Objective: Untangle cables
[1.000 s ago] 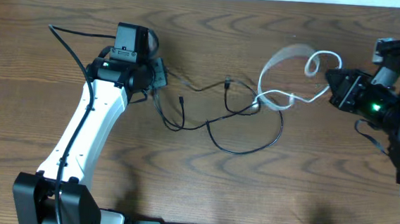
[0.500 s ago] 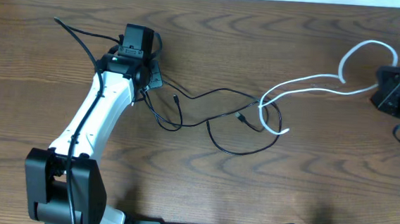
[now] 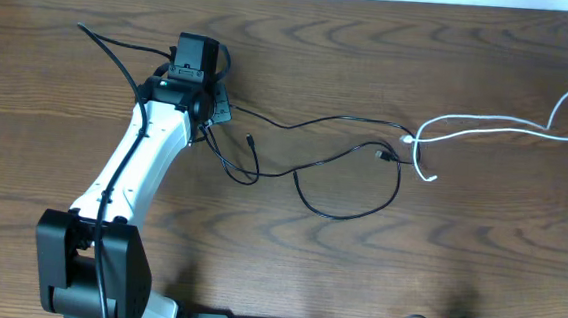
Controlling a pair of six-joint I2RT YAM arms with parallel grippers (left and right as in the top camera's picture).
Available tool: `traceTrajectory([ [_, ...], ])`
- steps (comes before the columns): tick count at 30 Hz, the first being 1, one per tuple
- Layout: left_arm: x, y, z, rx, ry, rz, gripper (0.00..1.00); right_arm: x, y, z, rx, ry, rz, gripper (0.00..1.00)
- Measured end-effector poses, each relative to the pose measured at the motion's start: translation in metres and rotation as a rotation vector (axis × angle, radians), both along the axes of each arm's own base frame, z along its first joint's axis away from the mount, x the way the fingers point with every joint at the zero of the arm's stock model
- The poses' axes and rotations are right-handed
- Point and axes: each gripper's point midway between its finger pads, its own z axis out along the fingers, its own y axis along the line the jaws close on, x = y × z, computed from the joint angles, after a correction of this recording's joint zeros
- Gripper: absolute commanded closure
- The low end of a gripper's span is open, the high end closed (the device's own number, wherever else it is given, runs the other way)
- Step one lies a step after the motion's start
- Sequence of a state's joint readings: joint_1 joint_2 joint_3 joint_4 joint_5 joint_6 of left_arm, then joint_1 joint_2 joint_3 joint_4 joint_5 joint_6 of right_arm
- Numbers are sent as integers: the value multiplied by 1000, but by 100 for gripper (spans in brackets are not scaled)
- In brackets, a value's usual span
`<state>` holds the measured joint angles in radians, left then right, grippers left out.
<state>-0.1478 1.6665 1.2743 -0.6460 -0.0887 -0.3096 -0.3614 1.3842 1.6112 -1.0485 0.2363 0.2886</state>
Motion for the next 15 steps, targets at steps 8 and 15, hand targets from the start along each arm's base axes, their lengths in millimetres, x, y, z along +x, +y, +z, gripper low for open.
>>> traceTrajectory([
  [8, 0, 2, 0, 16, 1, -19, 93, 17, -45, -80, 122, 187, -24, 99],
  [15, 1, 9, 0, 20, 1, -3, 93, 20, -83, -109, 260, 132, -62, 99],
])
